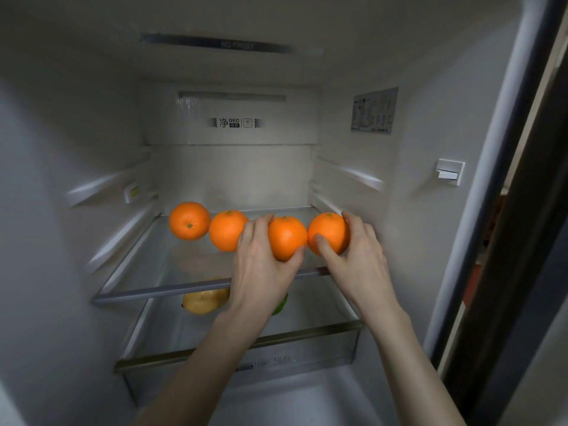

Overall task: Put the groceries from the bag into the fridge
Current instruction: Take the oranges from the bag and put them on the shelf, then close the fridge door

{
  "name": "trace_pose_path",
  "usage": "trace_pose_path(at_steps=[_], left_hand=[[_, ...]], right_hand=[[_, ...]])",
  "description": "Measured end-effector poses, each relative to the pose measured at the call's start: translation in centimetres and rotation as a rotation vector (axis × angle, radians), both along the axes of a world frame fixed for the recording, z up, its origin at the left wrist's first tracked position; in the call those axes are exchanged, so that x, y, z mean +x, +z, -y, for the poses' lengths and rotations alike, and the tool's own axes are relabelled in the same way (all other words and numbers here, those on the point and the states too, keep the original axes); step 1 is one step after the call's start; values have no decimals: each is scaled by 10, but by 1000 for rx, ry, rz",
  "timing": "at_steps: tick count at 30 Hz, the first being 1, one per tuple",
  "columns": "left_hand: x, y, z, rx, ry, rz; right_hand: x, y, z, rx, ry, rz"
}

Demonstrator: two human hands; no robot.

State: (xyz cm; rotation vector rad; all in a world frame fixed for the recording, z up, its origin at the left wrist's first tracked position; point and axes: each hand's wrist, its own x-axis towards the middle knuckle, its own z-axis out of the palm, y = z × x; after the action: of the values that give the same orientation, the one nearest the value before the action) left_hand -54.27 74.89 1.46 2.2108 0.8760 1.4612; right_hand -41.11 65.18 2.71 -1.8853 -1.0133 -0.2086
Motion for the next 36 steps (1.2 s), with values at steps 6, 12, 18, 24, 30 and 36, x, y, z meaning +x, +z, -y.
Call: trace_pose_path(at_steps=[6,12,18,24,30,36], left_hand=[[-4,2,3,6,-3,-4],[-20,5,17,64,52,-69],[-45,0,36,143,130,-156],[-74,-12,77,240,253,-304],[-102,-21,146,293,326,-362],[-124,-29,221,266,380,-413]], right_hand=[[-2,1,5,5,-17,39],[-16,-6,23,50,-44,133],[-31,-19,47,105,-34,287],[-50,-37,86,180,53,369],[-67,-47,142,29,78,485],[-81,-52,198,13,137,539]])
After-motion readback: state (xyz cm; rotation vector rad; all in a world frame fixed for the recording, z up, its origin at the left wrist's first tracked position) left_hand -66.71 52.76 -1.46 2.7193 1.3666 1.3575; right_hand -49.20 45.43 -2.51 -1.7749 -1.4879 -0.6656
